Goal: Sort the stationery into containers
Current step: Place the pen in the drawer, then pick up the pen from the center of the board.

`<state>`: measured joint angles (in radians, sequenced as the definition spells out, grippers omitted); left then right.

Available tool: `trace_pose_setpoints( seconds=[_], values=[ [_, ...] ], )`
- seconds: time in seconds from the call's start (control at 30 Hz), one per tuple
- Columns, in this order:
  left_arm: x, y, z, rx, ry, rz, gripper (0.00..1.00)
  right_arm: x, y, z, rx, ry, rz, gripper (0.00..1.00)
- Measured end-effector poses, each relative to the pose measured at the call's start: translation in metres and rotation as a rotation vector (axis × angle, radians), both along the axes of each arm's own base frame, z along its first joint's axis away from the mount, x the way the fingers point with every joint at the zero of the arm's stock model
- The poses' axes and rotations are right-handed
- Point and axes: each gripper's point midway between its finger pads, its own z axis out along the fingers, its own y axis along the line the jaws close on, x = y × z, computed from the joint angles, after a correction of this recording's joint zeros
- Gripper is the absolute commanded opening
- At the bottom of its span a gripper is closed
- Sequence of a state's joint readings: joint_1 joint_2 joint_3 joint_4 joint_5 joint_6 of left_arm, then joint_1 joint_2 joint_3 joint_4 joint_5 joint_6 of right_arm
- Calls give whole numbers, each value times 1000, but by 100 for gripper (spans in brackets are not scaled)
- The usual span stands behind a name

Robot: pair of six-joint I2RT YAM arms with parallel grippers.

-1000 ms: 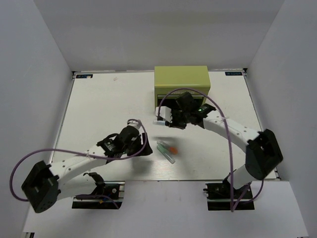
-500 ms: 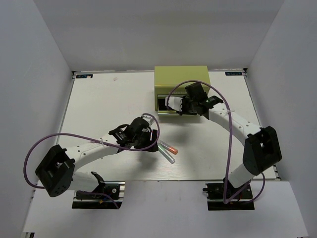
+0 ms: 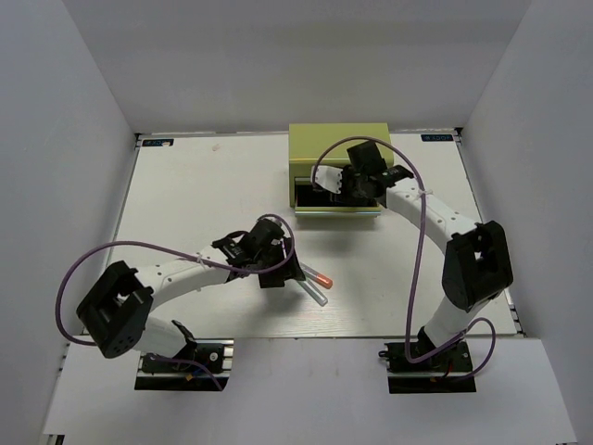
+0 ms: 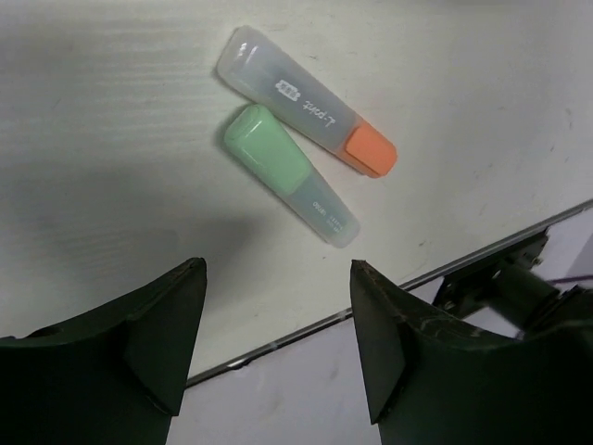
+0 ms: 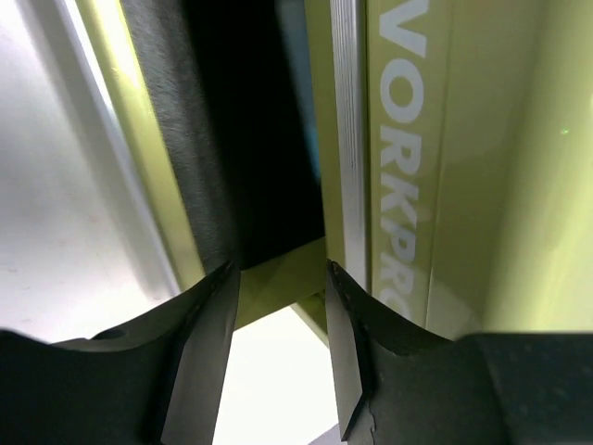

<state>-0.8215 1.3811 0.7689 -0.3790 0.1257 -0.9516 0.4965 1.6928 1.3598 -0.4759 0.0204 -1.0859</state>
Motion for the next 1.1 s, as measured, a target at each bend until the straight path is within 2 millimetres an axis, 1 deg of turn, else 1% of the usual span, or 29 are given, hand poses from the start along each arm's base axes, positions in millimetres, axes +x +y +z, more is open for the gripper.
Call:
trace_pose_setpoints(
  seconds=[0.07, 0.13, 0.23, 0.33, 0.43, 0.47, 0.5, 0.67, 0.8, 0.97, 1.1],
  values=[
    [0, -2, -3, 1, 53, 57, 73, -5, 1, 4, 32, 16, -9, 48],
    [3, -5, -7, 18, 112, 127, 72, -11, 2, 12, 78, 27, -22, 48],
    [11, -12, -13, 66, 188, 206, 68, -21, 2, 37, 171, 8, -45, 48],
    [23, -25, -15, 116, 243, 258, 65, -39, -2, 60, 253, -17, -62, 48],
    [28, -36, -24, 156, 284, 281, 60, -52, -7, 75, 317, -39, -77, 48],
    [27, -37, -28, 173, 299, 285, 57, -55, -9, 77, 330, -42, -83, 48],
    [23, -38, -32, 197, 318, 289, 55, -57, -11, 77, 340, -43, -89, 48],
    [5, -35, -47, 299, 384, 282, 55, -63, -24, 70, 362, -39, -134, 48],
    [-7, -29, -51, 349, 399, 273, 55, -66, -33, 65, 378, -34, -164, 48],
    [-11, -30, -49, 383, 405, 265, 55, -66, -38, 62, 402, -19, -187, 48],
    [-15, -32, -56, 430, 434, 258, 56, -67, -38, 65, 424, -13, -191, 48]
  ],
)
